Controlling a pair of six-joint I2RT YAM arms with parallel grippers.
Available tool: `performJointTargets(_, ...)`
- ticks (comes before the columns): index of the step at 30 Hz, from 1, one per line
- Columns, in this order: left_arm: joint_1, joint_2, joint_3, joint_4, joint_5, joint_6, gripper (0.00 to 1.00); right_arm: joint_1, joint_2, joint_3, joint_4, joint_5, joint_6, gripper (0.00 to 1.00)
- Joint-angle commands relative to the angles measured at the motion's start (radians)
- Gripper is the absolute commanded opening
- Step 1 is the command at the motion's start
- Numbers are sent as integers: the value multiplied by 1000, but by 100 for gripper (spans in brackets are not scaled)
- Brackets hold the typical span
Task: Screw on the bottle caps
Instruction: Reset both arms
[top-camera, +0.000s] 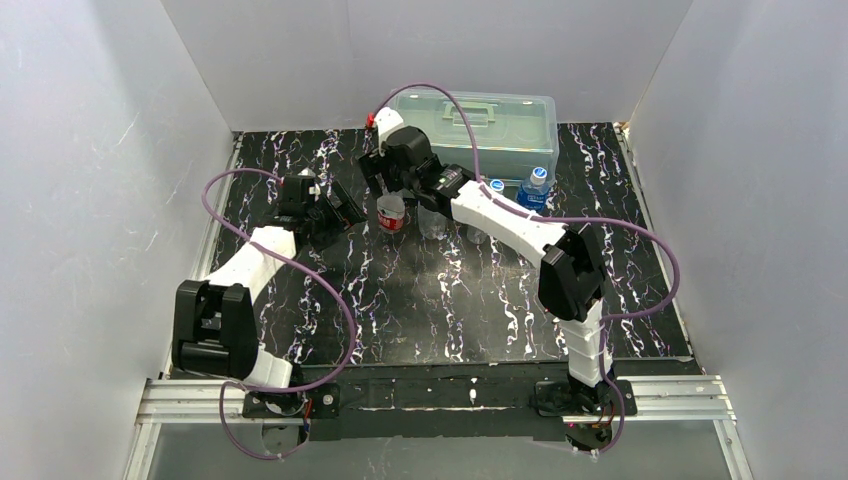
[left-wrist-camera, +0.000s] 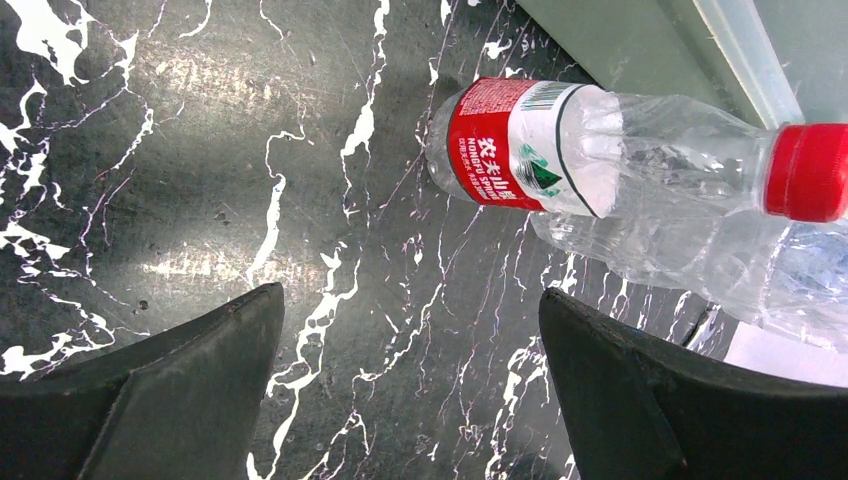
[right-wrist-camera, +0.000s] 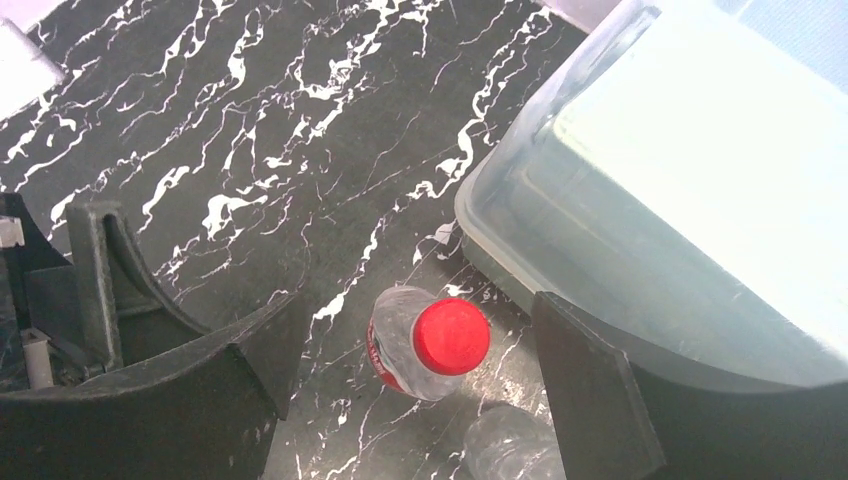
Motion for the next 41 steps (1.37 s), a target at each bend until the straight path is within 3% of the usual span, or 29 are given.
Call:
performJointTargets(1, 3, -75, 11, -31, -2, 47, 98, -7, -17, 94, -28, -1, -15, 92)
performJointTargets(11, -26, -234, 90, -175, 90, 255, 98, -9, -184, 89, -142, 16, 79, 98)
performJointTargets(20, -239, -416, 196, -316, 12, 420, 98, -10, -572, -239, -129, 39, 222, 98)
performJointTargets(22, -274, -421, 232, -329, 38, 436, 98, -10, -664, -316, -118, 42, 261, 98)
performJointTargets(28, -370, -352, 378, -469, -90, 454, 98, -10, -855, -470, -125, 37, 344, 98)
performJointTargets(34, -385, -365, 398, -493, -146, 461, 98, -10, -943, -545, -124, 21, 379, 98)
performJointTargets(41, -385, -378, 382, -498, -186, 476, 98, -10, -936, -539, -142, 21, 370, 98)
